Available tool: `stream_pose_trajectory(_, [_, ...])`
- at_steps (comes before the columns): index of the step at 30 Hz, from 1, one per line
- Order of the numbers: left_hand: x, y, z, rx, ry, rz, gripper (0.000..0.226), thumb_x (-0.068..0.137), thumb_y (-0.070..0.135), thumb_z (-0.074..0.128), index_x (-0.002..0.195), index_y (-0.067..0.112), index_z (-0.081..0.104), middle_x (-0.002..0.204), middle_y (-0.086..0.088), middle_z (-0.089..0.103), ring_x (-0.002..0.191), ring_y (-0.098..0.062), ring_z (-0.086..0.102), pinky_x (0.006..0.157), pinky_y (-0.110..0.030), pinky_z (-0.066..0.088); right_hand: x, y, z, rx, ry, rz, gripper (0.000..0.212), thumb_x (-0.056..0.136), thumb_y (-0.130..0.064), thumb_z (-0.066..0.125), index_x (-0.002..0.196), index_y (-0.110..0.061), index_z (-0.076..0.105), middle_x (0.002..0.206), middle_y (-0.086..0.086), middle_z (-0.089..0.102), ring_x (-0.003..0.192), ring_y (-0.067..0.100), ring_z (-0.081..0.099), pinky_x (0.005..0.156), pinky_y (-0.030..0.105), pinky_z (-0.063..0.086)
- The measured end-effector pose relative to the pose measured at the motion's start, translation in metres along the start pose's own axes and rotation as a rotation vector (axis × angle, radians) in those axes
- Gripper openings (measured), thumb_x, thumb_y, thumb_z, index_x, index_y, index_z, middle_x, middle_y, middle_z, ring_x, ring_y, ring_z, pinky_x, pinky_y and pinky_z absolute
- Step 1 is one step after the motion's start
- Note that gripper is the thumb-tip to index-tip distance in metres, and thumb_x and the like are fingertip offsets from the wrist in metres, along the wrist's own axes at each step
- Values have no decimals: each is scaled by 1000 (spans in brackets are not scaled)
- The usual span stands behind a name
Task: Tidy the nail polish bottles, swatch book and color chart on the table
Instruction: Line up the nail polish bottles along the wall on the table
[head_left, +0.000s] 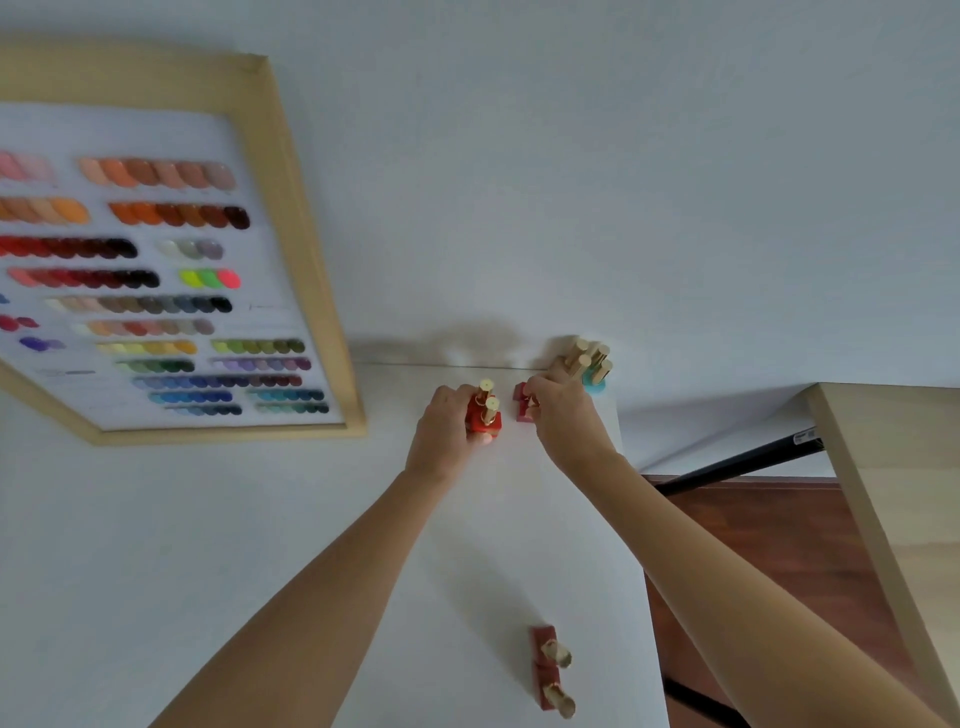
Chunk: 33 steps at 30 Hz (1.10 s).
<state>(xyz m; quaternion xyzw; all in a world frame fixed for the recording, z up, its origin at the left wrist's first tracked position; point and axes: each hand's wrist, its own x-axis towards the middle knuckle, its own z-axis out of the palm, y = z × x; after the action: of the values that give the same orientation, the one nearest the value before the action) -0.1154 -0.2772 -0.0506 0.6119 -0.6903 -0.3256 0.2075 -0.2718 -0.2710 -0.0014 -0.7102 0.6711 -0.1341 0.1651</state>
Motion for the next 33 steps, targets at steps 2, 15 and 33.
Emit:
stream_pose_trajectory(2, [13, 3, 4, -26, 22, -1, 58, 70, 19, 80, 122, 16, 53, 108, -12, 57, 99, -26, 58, 84, -27, 42, 9, 3, 1, 0, 10, -4, 19, 82, 12, 52, 92, -1, 63, 103, 13, 60, 84, 28, 58, 76, 37, 54])
stream_pose_trajectory(15, [26, 22, 38, -159, 200, -86, 65, 64, 23, 84, 118, 11, 50, 113, -8, 55, 102, -24, 56, 85, -31, 46, -19, 47, 16, 284, 451, 194, 62, 77, -1, 70, 130, -17, 41, 125, 6, 41, 99, 21, 55, 83, 31, 52])
stream_pose_trajectory(33, [47, 45, 60, -235, 295, -181, 43, 61, 15, 85, 95, 7, 59, 93, -7, 59, 82, -19, 53, 72, -29, 44, 14, 84, 28, 428, 300, 484, 14, 82, -6, 65, 95, -11, 65, 82, 1, 69, 76, 18, 57, 68, 18, 38])
